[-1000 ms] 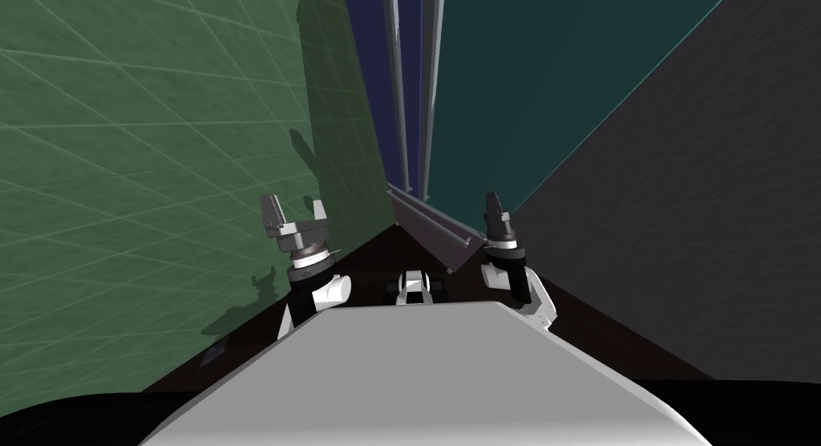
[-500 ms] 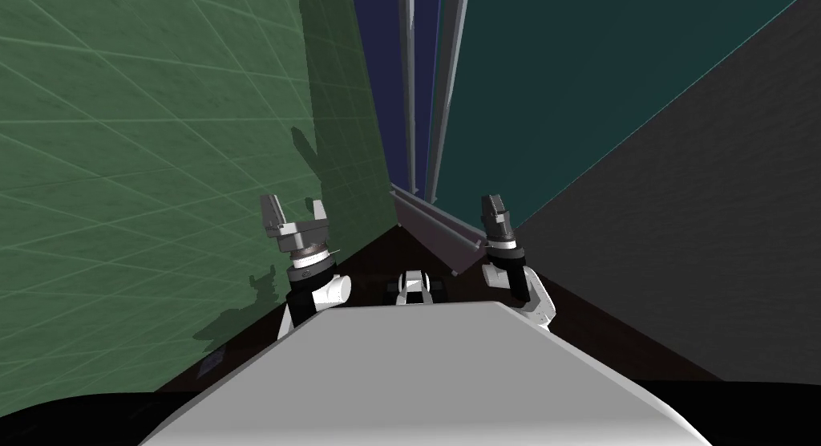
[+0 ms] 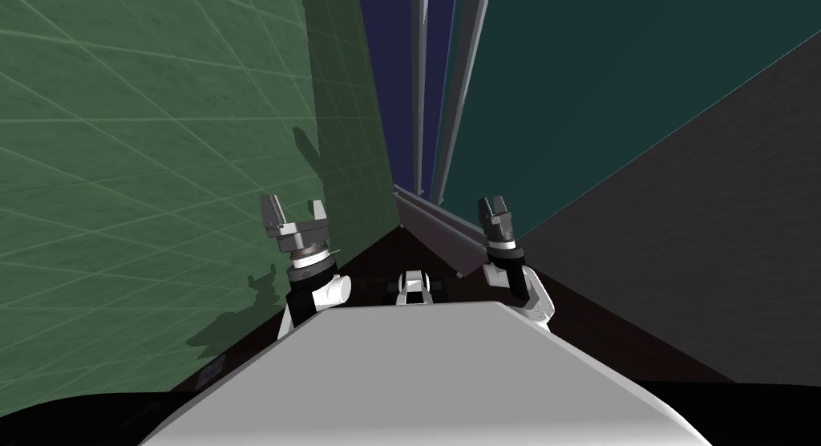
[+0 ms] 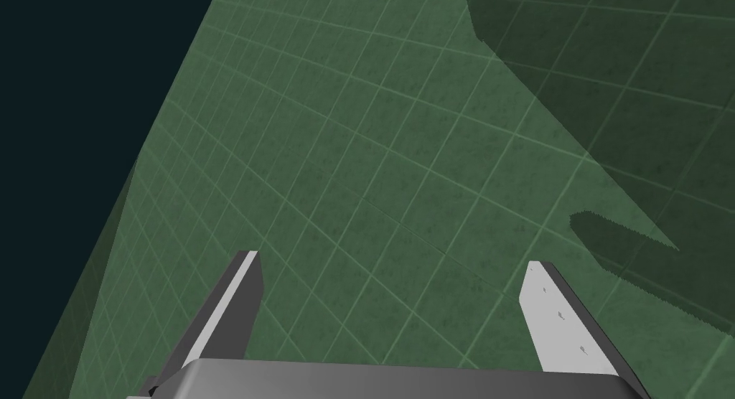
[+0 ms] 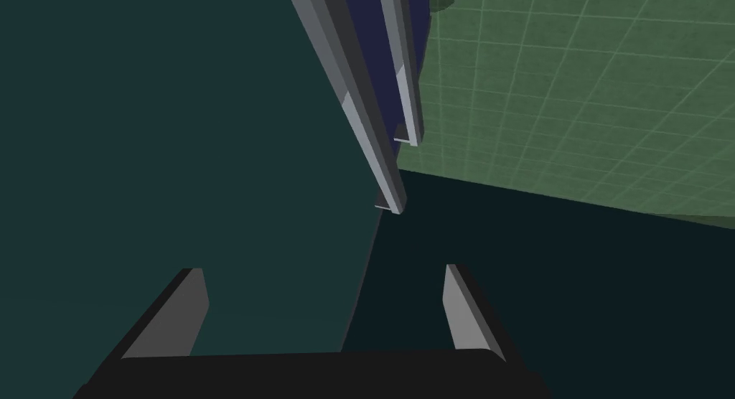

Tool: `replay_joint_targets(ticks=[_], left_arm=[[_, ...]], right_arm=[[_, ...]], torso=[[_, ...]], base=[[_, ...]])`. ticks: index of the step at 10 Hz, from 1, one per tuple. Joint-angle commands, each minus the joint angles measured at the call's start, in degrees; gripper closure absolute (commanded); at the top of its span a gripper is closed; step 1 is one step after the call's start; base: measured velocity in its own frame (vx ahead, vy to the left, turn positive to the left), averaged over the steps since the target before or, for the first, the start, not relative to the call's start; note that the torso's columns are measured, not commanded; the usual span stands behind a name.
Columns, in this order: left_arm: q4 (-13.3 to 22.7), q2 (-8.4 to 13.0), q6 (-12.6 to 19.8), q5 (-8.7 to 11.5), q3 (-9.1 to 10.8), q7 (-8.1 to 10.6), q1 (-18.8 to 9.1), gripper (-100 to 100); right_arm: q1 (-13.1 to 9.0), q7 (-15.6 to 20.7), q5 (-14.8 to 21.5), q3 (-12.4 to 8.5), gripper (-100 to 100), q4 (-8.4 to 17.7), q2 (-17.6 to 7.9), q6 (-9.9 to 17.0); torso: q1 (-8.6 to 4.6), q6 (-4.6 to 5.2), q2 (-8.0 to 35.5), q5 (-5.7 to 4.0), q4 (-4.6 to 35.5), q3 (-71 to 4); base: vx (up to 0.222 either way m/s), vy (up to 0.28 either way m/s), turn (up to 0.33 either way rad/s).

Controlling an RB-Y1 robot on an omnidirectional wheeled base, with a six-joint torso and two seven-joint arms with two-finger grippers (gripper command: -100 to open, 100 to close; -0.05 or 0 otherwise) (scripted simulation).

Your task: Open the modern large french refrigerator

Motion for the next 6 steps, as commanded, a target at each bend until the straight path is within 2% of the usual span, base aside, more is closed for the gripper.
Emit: replay_joint_targets(ticks=[1, 2, 4, 5, 6], left_arm=[[0.0, 0.0, 0.0, 0.0, 0.0, 0.0, 0.0, 0], [0.0, 0.0, 0.0, 0.0, 0.0, 0.0, 0.0, 0], [0.0, 0.0, 0.0, 0.0, 0.0, 0.0, 0.01, 0], [0.0, 0.0, 0.0, 0.0, 0.0, 0.0, 0.0, 0], [0.0, 0.0, 0.0, 0.0, 0.0, 0.0, 0.01, 0]], right_arm=[[-0.48, 4.37, 0.57, -0.79, -100, 1.72, -0.15, -1.03], [-0.92, 6.05, 1.11, -1.59, -100, 3.45, -0.24, -2.06], [-0.92, 8.3, 1.11, -1.59, -100, 3.45, -0.24, -2.06], [-1.36, 10.5, 1.65, -2.42, -100, 5.23, -0.3, -3.07], [-1.36, 11.97, 1.65, -2.42, -100, 5.23, -0.3, -3.07]], torso=[[0.18, 0.01, -0.05, 0.03, -0.01, -0.01], [0.19, 0.0, -0.11, 0.06, -0.03, -0.06], [0.16, 0.0, -0.22, 0.05, -0.06, -0.14], [-0.07, 0.0, -0.04, -0.02, -0.01, -0.03], [0.12, 0.01, -0.08, 0.01, -0.01, -0.03]], base=[[0.047, 0.111, -0.031], [0.084, 0.146, -0.038], [0.062, 0.083, -0.009], [0.06, 0.09, -0.036], [0.057, 0.104, -0.022]])
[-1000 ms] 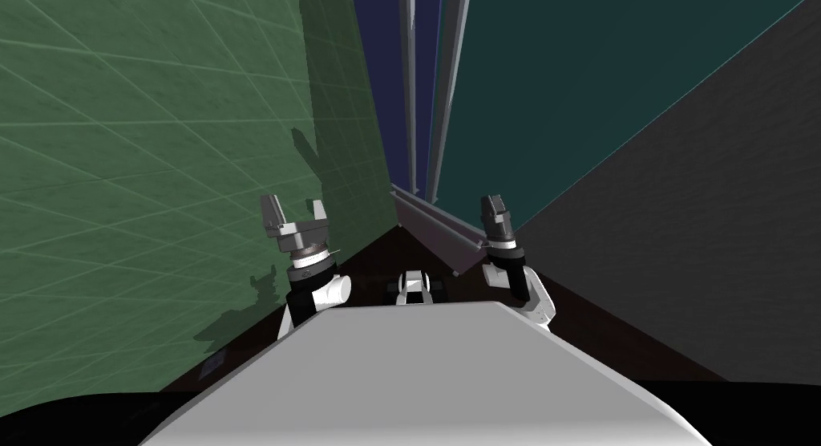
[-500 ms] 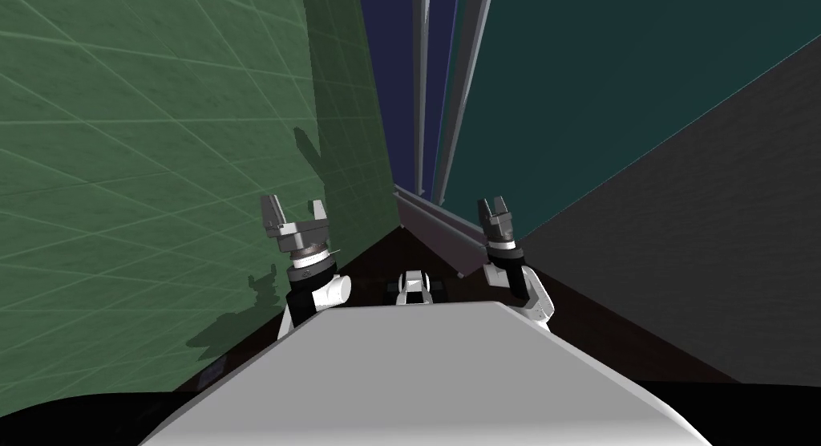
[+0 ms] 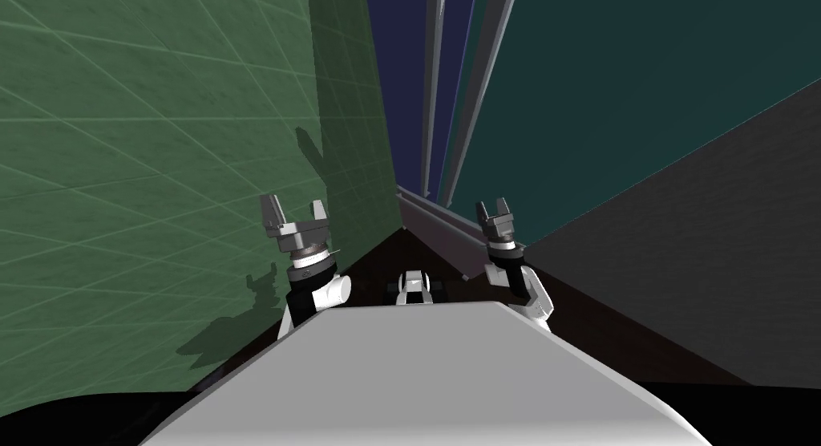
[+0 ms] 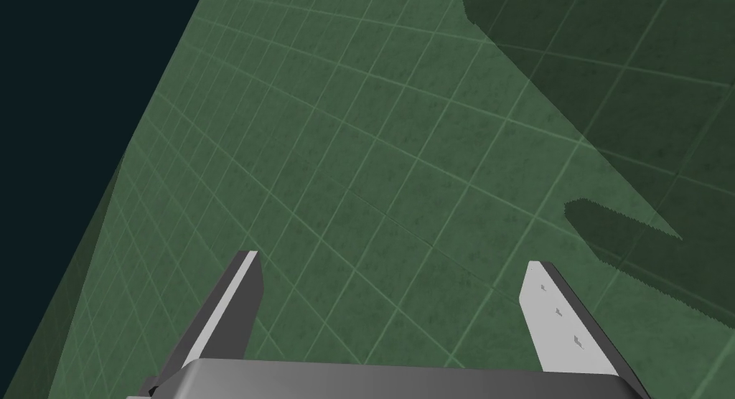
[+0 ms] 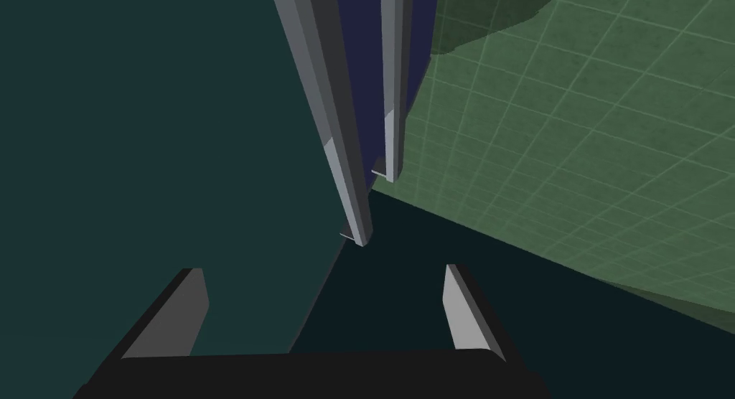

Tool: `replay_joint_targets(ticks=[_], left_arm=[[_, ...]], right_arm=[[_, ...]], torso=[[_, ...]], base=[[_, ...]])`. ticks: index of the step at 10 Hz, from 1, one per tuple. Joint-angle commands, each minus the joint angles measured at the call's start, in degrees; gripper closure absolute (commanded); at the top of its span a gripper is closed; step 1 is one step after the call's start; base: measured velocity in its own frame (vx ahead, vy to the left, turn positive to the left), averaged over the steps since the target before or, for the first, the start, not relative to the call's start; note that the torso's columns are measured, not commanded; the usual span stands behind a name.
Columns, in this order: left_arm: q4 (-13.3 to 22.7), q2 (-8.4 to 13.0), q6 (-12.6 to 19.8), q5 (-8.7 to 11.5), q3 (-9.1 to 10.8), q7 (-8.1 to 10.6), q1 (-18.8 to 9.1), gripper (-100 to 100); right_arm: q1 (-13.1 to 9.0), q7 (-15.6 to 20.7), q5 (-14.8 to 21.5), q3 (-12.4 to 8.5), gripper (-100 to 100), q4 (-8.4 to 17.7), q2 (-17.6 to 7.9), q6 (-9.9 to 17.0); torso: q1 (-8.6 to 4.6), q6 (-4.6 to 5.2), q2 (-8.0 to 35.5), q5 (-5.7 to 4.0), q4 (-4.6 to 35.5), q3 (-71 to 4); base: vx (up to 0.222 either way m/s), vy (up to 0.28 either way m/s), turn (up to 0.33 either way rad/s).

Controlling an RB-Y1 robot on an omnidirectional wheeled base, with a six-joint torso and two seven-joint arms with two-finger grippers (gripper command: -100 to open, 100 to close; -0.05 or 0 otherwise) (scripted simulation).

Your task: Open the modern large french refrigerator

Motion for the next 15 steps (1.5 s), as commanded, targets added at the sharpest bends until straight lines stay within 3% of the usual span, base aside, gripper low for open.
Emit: replay_joint_targets(ticks=[1, 3, 6, 8, 11, 12, 13, 14, 15], left_arm=[[0.0, 0.0, 0.0, 0.0, 0.0, 0.0, 0.0, 0], [0.0, 0.0, 0.0, 0.0, 0.0, 0.0, 0.0, 0], [0.0, 0.0, 0.0, 0.0, 0.0, 0.0, 0.0, 0], [-0.01, 0.0, 0.0, 0.0, 0.0, 0.0, 0.0, 0], [0.0, 0.0, 0.0, 0.0, 0.0, 0.0, 0.0, 0], [0.0, 0.0, 0.0, 0.0, 0.0, 0.0, 0.0, 0], [0.0, 0.0, 0.0, 0.0, 0.0, 0.0, 0.0, 0], [0.0, 0.0, 0.0, 0.0, 0.0, 0.0, 0.0, 0], [-0.01, 0.0, 0.0, 0.0, 0.0, 0.0, 0.0, 0]], right_arm=[[-0.49, 4.51, 0.82, -1.23, -100, 2.58, 0.0, -1.57], [-0.49, 6.89, 0.82, -1.23, -100, 2.58, 0.0, -1.57], [-1.29, 12.15, 1.87, -3.09, -100, 6.34, -0.03, -3.42], [-1.29, 14.43, 1.87, -3.09, -100, 6.34, -0.03, -3.42], [-2.03, 19.85, 2.87, -5.07, -100, 10.21, -0.04, -5.1], [-2.03, 21.47, 2.87, -5.07, -100, 10.21, -0.04, -5.1], [-2.36, 23.13, 3.35, -6.11, -100, 12.16, -0.04, -5.87], [-2.36, 24.84, 3.35, -6.11, -100, 12.16, -0.04, -5.87], [-2.68, 26.55, 3.81, -7.15, -100, 14.12, -0.02, -6.57]], torso=[[0.1, -0.01, 0.01, 0.05, -0.01, -0.01], [0.09, -0.01, -0.05, 0.06, -0.02, -0.05], [0.06, -0.01, -0.04, 0.04, -0.02, -0.04], [0.09, -0.02, -0.1, 0.06, -0.04, -0.08], [0.03, -0.01, 0.01, 0.03, -0.01, -0.01], [0.1, -0.01, -0.08, 0.04, -0.02, -0.06], [0.07, -0.01, -0.06, 0.05, -0.03, -0.06], [0.09, -0.01, -0.13, 0.04, -0.04, -0.09], [0.01, -0.01, -0.05, 0.03, -0.03, -0.06]], base=[[0.064, 0.13, -0.025], [0.051, 0.087, -0.013], [0.067, 0.096, -0.027], [0.06, 0.077, -0.009], [0.06, 0.078, -0.025], [0.066, 0.082, -0.016], [0.094, 0.093, -0.021], [0.082, 0.075, -0.017], [0.09, 0.084, -0.021]])
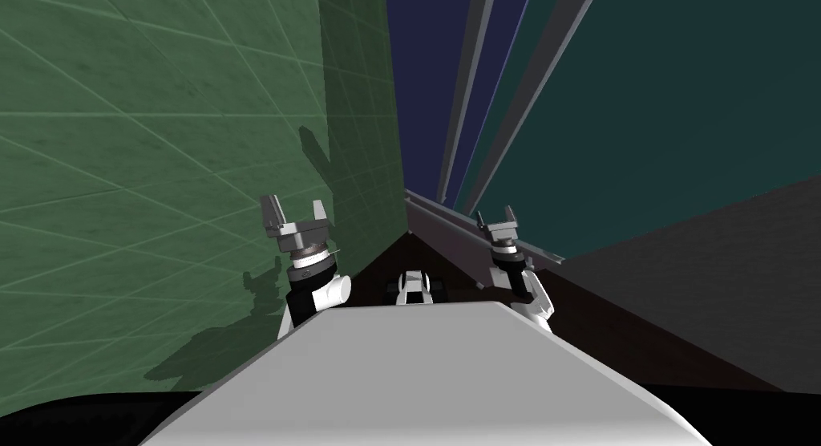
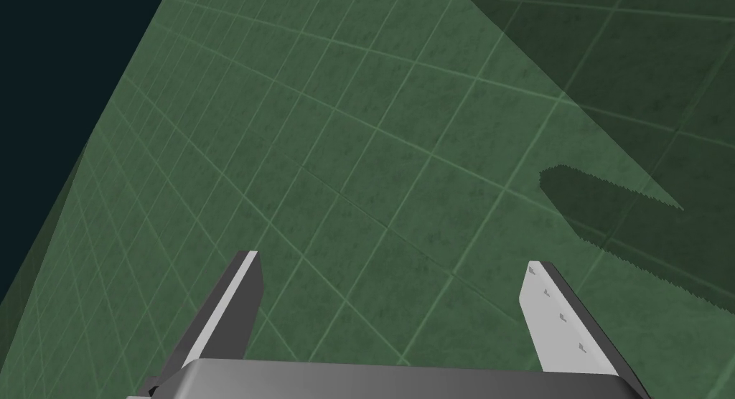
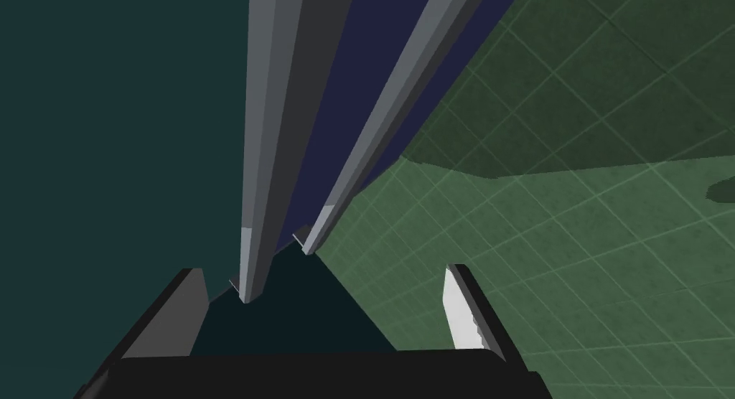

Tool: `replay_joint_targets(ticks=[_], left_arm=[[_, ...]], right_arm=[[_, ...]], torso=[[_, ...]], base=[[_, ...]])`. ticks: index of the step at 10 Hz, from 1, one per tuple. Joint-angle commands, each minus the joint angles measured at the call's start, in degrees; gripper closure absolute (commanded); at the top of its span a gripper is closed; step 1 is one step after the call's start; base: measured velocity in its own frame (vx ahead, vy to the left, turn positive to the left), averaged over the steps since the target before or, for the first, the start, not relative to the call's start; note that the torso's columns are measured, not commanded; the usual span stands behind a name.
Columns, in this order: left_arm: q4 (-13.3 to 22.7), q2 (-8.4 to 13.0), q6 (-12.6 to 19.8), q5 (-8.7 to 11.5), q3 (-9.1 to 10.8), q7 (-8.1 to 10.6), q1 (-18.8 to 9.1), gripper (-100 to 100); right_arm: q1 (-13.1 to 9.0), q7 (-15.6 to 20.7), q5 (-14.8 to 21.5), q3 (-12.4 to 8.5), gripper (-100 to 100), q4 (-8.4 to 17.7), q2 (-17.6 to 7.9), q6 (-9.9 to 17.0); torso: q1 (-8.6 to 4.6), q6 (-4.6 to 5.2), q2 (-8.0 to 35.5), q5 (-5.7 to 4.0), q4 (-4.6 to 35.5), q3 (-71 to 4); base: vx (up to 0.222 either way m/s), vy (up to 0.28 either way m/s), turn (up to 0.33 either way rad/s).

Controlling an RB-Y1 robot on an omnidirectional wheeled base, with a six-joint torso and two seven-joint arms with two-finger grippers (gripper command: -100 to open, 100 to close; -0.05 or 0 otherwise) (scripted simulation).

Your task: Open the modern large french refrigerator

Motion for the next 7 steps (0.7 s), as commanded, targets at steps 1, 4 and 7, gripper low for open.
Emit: replay_joint_targets(ticks=[1, 4, 7], left_arm=[[0.0, 0.0, 0.0, 0.0, 0.0, 0.0, 0.0, 0], [0.0, 0.0, 0.0, 0.0, 0.0, 0.0, 0.0, 0], [0.0, 0.0, 0.0, 0.0, 0.0, 0.0, 0.0, 0]], right_arm=[[-0.3, 4.57, 0.5, -1.23, -100, 1.98, -0.06, -0.63], [-0.59, 8.06, 0.94, -2.3, -100, 3.93, -0.02, -1.29], [-1.11, 13.25, 1.76, -4.43, -100, 7.76, 0.2, -2.44]], torso=[[0.03, 0.0, 0.0, 0.0, 0.01, 0.01], [0.0, 0.0, 0.05, -0.01, 0.02, 0.04], [0.05, 0.0, 0.0, 0.01, 0.0, 0.01]], base=[[0.067, 0.065, -0.015], [0.059, 0.046, -0.011], [0.063, 0.04, -0.017]])
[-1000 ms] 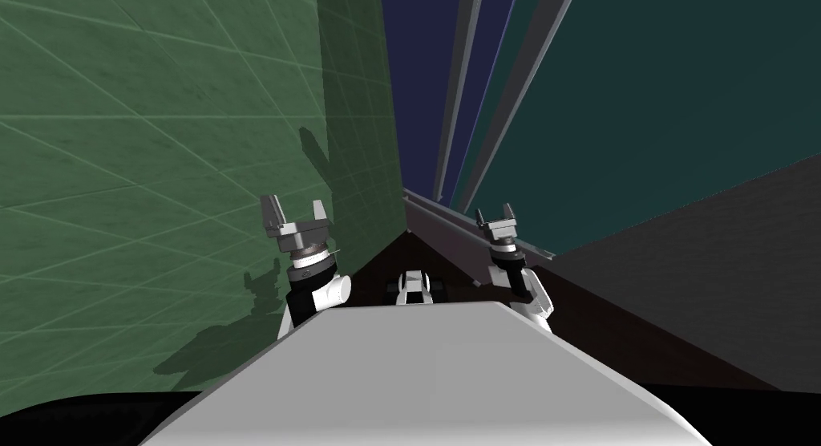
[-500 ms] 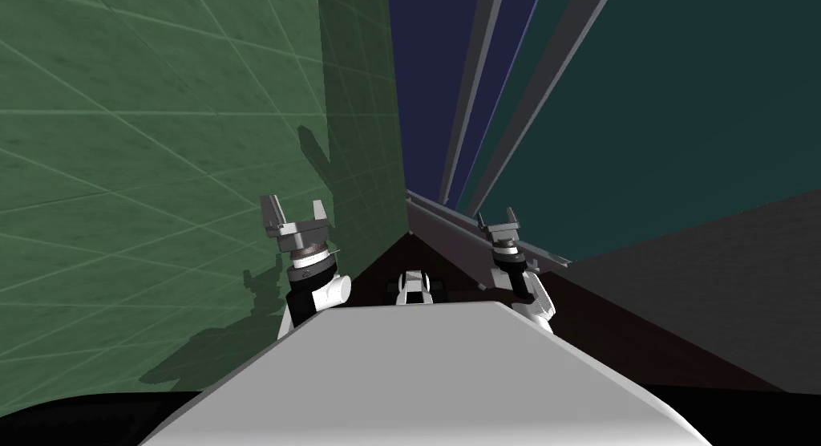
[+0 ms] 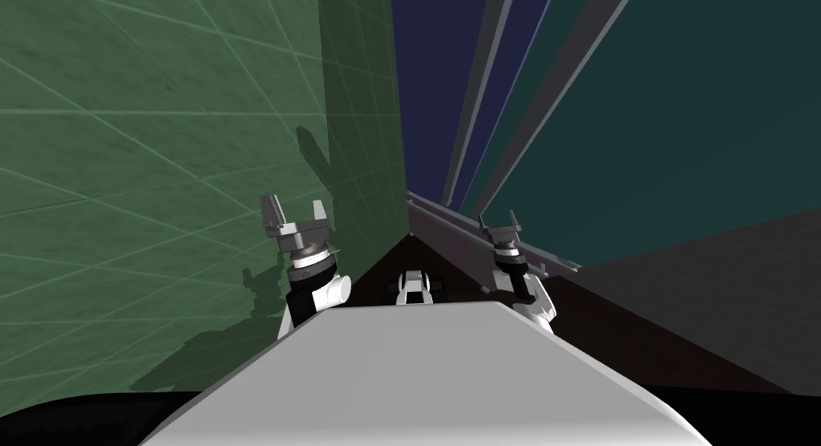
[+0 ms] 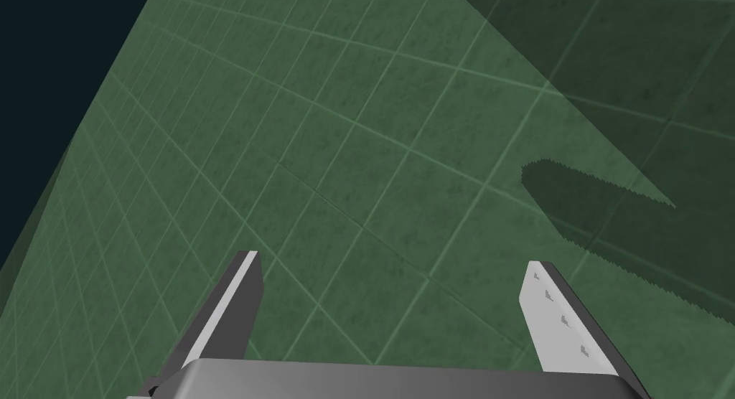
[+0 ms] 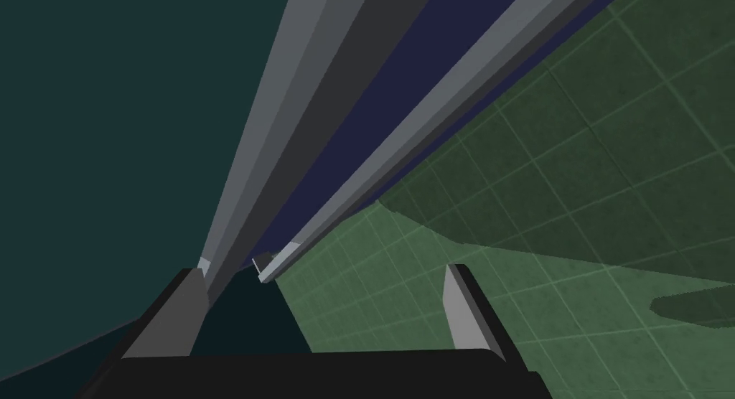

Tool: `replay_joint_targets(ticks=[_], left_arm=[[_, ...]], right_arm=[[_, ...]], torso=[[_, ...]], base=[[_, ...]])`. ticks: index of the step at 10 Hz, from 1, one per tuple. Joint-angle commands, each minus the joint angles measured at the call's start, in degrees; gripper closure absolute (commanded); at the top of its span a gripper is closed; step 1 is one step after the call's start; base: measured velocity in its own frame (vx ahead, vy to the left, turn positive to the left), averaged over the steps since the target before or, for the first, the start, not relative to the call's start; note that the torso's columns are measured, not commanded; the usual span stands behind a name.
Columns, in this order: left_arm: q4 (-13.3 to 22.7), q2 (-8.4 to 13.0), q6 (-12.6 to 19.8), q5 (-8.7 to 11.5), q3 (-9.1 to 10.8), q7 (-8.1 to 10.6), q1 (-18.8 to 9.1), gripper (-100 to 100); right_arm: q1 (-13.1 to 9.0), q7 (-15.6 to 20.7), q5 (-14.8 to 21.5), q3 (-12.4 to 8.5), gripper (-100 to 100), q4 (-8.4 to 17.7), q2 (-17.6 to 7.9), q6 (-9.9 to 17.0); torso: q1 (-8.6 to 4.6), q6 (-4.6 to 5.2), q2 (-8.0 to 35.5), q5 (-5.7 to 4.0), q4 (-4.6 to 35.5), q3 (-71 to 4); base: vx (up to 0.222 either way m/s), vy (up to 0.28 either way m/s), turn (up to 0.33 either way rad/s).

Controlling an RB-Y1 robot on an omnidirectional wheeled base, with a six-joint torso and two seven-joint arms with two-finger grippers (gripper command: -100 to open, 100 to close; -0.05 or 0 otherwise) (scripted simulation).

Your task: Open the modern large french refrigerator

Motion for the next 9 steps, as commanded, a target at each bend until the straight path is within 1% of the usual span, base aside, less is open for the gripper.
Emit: replay_joint_targets(ticks=[1, 2, 3, 4, 5, 6, 7, 8, 9], left_arm=[[0.0, 0.0, 0.0, 0.0, 0.0, 0.0, 0.0, 0], [0.0, 0.0, 0.0, 0.0, 0.0, 0.0, 0.0, 0], [0.0, 0.0, 0.0, 0.0, 0.0, 0.0, 0.0, 0], [0.0, 0.0, 0.0, 0.0, 0.0, 0.0, 0.0, 0], [0.0, 0.0, 0.0, 0.0, 0.0, 0.0, 0.0, 0], [0.0, 0.0, 0.0, 0.0, 0.0, 0.0, 0.0, 0], [0.0, 0.0, 0.0, 0.0, 0.0, 0.0, 0.0, 0], [0.0, 0.0, 0.0, 0.0, 0.0, 0.0, 0.0, 0], [0.0, 0.0, 0.0, 0.0, 0.0, 0.0, 0.0, 0]], right_arm=[[-0.22, 3.73, 0.42, -1.26, -100, 2.18, 0.11, -0.74], [-0.45, 5.91, 0.79, -2.33, -100, 4.06, 0.32, -1.23], [-0.45, 6.54, 0.79, -2.33, -100, 4.06, 0.32, -1.23], [-0.66, 8.65, 1.15, -3.37, -100, 5.9, 0.57, -1.68], [-0.66, 9.2, 1.15, -3.37, -100, 5.9, 0.57, -1.68], [-0.86, 11.4, 1.48, -4.4, -100, 7.69, 0.88, -2.07], [-0.86, 11.71, 1.48, -4.4, -100, 7.69, 0.88, -2.07], [-1.03, 14.01, 1.79, -5.4, -100, 9.43, 1.23, -2.42], [-1.2, 15.5, 2.09, -6.36, -100, 11.09, 1.62, -2.74]], torso=[[0.03, 0.0, -0.08, 0.0, -0.02, -0.04], [0.02, 0.0, -0.02, 0.01, -0.01, -0.02], [0.01, 0.01, -0.01, 0.0, 0.0, 0.0], [-0.03, 0.0, 0.07, -0.01, 0.02, 0.04], [-0.02, 0.01, 0.06, -0.01, 0.02, 0.04], [-0.07, 0.0, 0.06, -0.02, 0.02, 0.04], [-0.09, 0.01, 0.01, -0.03, 0.01, 0.01], [-0.03, 0.0, 0.04, -0.02, 0.01, 0.02], [0.04, 0.0, 0.0, 0.0, 0.0, 0.01]], base=[[0.073, 0.047, -0.009], [0.08, 0.05, -0.014], [0.065, 0.041, -0.011], [0.068, 0.041, -0.015], [0.061, 0.023, -0.009], [0.074, 0.007, -0.009], [0.06, 0.015, -0.008], [0.069, 0.031, -0.012], [0.125, 0.03, -0.017]])
